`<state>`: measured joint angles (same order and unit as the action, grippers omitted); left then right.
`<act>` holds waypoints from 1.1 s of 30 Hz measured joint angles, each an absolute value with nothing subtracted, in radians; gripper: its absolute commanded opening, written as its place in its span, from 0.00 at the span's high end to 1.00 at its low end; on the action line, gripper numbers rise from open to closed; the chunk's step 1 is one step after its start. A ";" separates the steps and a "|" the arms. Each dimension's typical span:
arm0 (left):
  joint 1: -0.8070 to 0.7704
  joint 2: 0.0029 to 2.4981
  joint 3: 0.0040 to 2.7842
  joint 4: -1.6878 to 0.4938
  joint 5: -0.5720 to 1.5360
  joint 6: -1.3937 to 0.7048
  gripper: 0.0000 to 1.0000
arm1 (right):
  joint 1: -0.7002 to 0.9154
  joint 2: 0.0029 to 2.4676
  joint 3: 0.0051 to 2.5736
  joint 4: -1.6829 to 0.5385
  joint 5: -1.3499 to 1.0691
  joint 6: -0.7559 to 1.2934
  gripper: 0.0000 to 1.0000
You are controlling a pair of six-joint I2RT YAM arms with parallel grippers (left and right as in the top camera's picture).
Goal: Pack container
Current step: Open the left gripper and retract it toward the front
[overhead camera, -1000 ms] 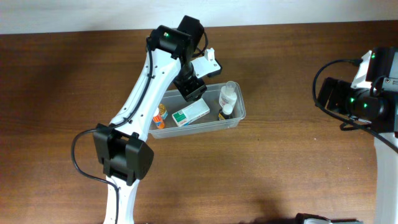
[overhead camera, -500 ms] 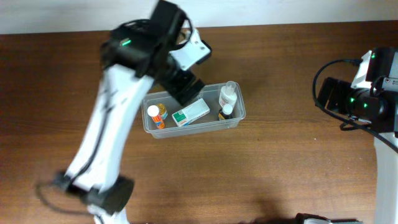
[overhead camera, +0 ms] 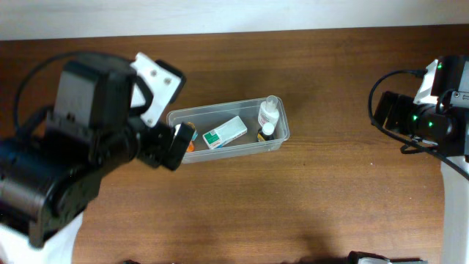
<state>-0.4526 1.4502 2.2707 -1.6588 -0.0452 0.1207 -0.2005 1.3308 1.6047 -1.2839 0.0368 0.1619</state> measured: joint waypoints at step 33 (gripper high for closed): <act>-0.453 1.052 0.846 -0.804 0.031 -0.121 0.01 | -0.201 1.331 1.607 -1.283 0.037 0.162 0.02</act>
